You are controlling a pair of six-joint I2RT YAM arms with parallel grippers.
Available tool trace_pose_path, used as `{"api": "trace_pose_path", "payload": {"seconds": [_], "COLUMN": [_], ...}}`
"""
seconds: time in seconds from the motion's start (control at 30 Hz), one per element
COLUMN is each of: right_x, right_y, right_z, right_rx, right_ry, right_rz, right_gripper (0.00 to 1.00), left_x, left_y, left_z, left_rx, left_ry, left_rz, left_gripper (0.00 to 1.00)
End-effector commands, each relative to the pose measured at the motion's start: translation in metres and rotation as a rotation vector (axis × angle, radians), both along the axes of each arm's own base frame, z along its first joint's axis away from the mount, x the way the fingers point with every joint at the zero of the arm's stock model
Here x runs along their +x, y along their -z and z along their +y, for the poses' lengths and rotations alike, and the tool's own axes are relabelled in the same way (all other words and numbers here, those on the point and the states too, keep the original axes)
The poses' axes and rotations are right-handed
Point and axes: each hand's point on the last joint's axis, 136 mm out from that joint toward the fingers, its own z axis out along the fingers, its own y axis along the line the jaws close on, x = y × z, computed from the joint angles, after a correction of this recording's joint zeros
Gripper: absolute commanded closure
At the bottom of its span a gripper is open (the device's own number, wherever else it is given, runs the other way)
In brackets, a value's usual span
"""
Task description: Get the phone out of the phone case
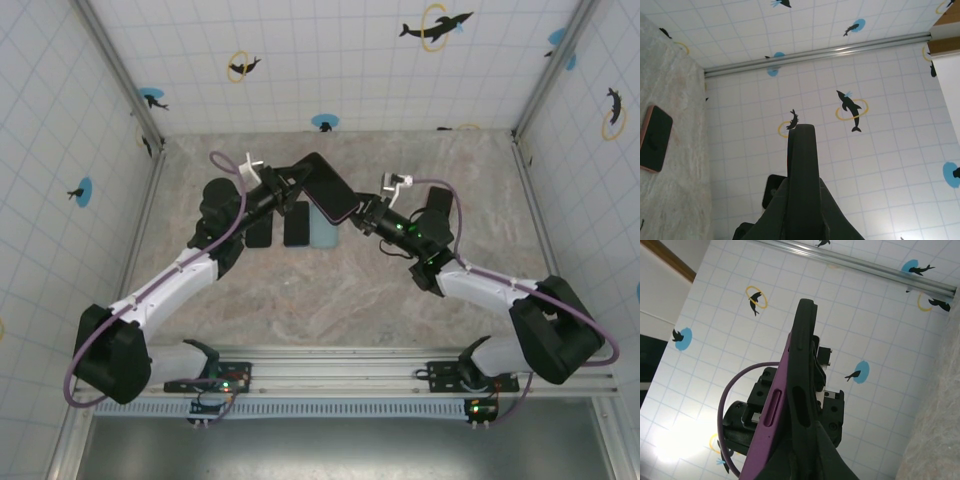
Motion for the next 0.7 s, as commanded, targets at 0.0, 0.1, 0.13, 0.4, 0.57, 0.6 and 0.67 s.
{"api": "trace_pose_path", "payload": {"seconds": [0.0, 0.1, 0.13, 0.4, 0.57, 0.6, 0.67], "right_x": [-0.018, -0.012, -0.012, -0.011, -0.011, -0.010, -0.009], "right_y": [-0.024, -0.025, -0.026, -0.029, -0.032, -0.032, -0.030], "right_z": [-0.006, -0.013, -0.014, -0.024, -0.029, -0.029, -0.031], "right_rx": [0.077, 0.105, 0.111, 0.174, 0.205, 0.221, 0.223], "right_ry": [-0.033, 0.006, 0.008, 0.028, 0.039, 0.030, 0.041], "right_rz": [-0.068, -0.055, -0.053, -0.062, -0.081, -0.055, -0.050], "right_gripper": [0.95, 0.97, 0.97, 1.00, 1.00, 1.00, 1.00], "left_x": [0.009, 0.011, 0.011, 0.012, 0.013, 0.013, 0.014], "left_y": [0.015, 0.018, 0.019, 0.024, 0.023, 0.023, 0.025], "left_z": [0.003, 0.000, -0.001, -0.006, -0.008, -0.008, -0.008], "left_rx": [0.009, 0.012, 0.016, 0.030, 0.040, 0.045, 0.058], "left_ry": [-0.038, -0.028, -0.022, 0.004, 0.015, 0.014, 0.009], "left_rz": [0.057, 0.071, 0.071, 0.080, 0.075, 0.074, 0.077], "left_gripper": [1.00, 0.94, 0.92, 0.78, 0.68, 0.64, 0.55]}}
